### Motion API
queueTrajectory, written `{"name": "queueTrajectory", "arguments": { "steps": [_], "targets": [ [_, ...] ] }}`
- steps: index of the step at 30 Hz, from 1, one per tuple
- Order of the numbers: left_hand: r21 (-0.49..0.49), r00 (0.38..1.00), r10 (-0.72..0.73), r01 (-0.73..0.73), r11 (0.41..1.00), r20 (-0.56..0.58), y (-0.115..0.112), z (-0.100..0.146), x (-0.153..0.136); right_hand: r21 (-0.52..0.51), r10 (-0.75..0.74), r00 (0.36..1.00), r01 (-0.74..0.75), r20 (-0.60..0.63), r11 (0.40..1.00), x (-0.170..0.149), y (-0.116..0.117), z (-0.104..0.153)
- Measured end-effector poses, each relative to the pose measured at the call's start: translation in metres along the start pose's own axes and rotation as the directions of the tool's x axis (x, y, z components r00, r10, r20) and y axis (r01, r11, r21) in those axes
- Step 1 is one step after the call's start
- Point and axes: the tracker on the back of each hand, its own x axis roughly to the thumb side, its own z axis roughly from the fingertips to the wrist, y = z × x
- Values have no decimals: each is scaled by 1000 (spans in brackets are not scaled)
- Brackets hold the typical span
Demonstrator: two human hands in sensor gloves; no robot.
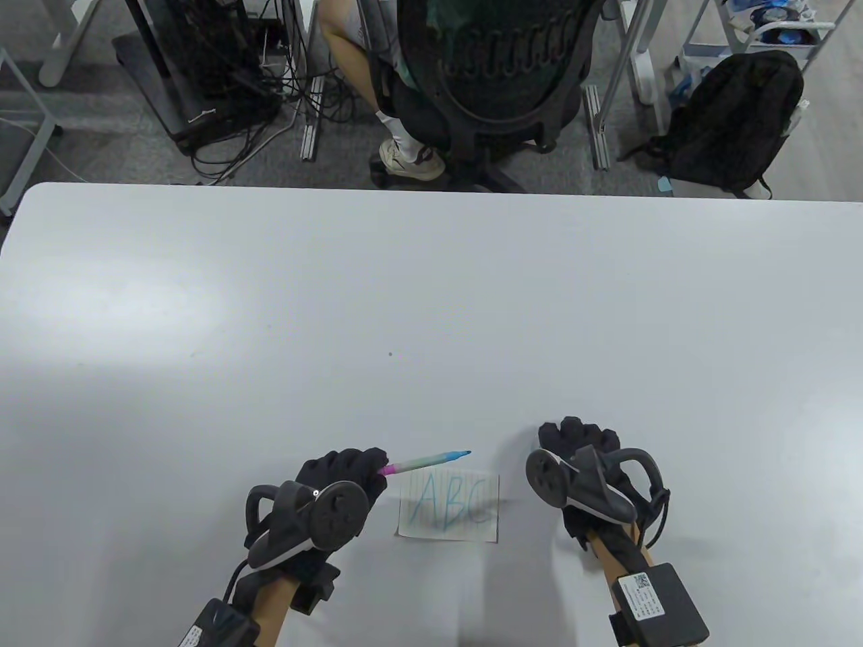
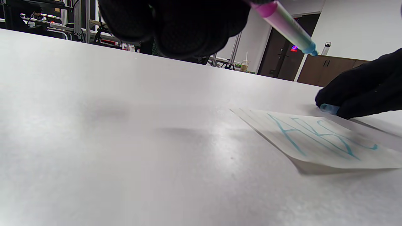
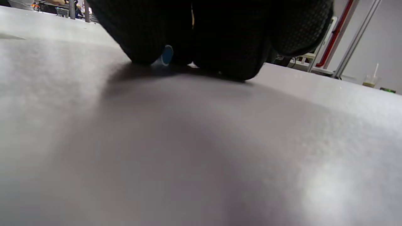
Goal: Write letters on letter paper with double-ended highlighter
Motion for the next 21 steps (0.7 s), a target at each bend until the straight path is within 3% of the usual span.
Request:
{"name": "queueTrajectory", "arguments": {
  "steps": [9, 14, 21],
  "targets": [
    [-11, 1000, 5, -5, 1000, -20, -3, -1, -7, 18, -10, 998, 9, 59, 1000, 0, -1, 7],
    [-16, 1000, 3, -3, 1000, -9, -4, -1, -6, -95, -108, 985, 121, 131, 988, 12, -13, 24],
    [-30, 1000, -2, 3, 1000, 31, -7, 1, 4, -161, -104, 965, 145, 241, 976, 38, -29, 40]
  ]
}}
